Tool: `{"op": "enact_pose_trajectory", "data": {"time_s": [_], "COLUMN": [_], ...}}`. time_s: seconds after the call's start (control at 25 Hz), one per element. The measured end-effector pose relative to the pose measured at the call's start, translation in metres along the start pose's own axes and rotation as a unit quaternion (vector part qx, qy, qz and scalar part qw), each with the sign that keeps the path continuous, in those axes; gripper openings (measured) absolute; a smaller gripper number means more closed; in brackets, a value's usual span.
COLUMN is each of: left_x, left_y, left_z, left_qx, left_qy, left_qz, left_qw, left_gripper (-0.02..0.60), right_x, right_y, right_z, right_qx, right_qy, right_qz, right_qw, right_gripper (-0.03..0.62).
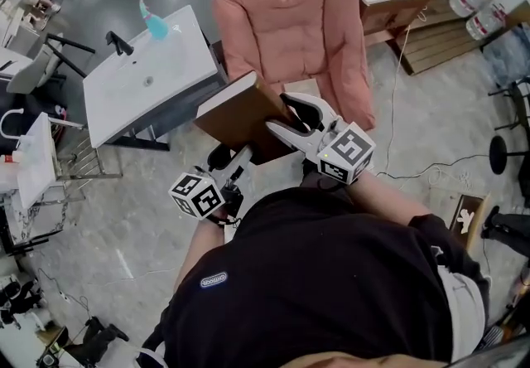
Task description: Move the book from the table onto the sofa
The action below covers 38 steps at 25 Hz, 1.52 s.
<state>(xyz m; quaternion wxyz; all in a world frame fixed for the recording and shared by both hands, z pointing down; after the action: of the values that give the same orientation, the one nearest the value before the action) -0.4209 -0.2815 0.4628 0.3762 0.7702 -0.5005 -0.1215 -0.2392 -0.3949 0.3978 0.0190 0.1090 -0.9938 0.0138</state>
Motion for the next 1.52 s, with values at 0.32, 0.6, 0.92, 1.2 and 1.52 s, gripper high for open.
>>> {"op": "enact_pose_trajectory", "data": {"time_s": [0.32, 0.6, 0.92, 1.2, 1.52], "left_x": [0.108, 0.182, 0.239, 0.285, 0.34], "left_y": [0.017, 0.03, 0.044, 0.065, 0.088], "left_z": [0.02, 0.015, -0.002, -0.022, -0.053], "left_qx": [-0.013, -0.021, -0.055, -0.095, -0.132], "left_qy": [0.027, 0.064, 0.116, 0.16, 0.21], "left_qz": [-0.003, -0.022, -0.027, -0.015, 0.003], "left_qw": [0.9996, 0.9975, 0.9914, 0.9824, 0.9688], "left_gripper": [0.25, 0.25, 0.25, 0.248, 0.248], "right_x": [-0.004, -0.025, -0.044, -0.054, -0.07], "right_y": [-0.108, -0.167, -0.214, -0.256, -0.3], "right_z": [-0.012, -0.038, -0.07, -0.113, -0.164], "right_qx": [-0.008, 0.019, 0.059, 0.112, 0.162], "right_qy": [0.017, 0.036, 0.069, 0.098, 0.137], "right_qz": [0.003, -0.035, -0.059, -0.074, -0.082], "right_qw": [1.0, 0.999, 0.994, 0.986, 0.974], "right_gripper": [0.262, 0.262, 0.262, 0.264, 0.262]}}
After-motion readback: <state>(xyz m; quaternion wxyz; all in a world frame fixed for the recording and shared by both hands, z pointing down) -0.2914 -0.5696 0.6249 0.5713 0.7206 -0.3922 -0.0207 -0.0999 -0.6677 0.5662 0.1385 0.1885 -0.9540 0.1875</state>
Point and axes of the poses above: the fingertips, and each gripper's own axes: x forward along the fingers, y to its left, z out of its top, the point moved 8 cm from there along -x, backward along the fingers, and after that the axes turned 10 degrees about -x, right-handed, at the moved point
